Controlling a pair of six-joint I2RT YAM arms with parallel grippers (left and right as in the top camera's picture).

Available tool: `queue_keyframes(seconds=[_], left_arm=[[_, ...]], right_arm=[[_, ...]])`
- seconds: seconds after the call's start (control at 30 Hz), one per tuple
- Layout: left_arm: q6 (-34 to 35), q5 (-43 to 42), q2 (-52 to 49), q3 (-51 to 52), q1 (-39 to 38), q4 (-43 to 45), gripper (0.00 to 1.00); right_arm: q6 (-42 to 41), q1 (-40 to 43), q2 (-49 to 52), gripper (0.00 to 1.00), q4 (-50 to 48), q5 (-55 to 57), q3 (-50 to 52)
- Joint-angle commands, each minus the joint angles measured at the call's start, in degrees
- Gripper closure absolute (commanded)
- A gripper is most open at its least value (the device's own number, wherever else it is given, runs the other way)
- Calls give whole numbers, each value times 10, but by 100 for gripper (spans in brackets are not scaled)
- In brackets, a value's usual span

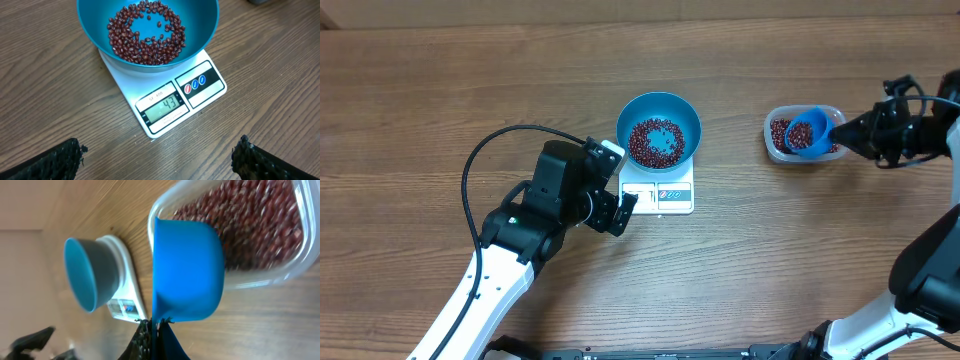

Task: Scoop item into bowl and weigh 150g on scale
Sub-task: 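Lift the filled scoop and carry it over the teal bowl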

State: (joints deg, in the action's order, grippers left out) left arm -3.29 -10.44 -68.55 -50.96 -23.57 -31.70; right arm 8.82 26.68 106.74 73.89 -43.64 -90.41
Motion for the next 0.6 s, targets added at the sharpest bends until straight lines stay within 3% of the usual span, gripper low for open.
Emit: queue_keyframes(seconds=[0.0,0.33,0.57], left_arm=[[7,3,-3,1,2,0,0],[7,3,-3,1,2,0,0],[7,3,-3,1,2,0,0]], right_arm=[[43,6,-1,96,30,-59,-39],[43,-87,-1,96,103,-59,-171],[-36,-200,-1,96,69,-3,-209]])
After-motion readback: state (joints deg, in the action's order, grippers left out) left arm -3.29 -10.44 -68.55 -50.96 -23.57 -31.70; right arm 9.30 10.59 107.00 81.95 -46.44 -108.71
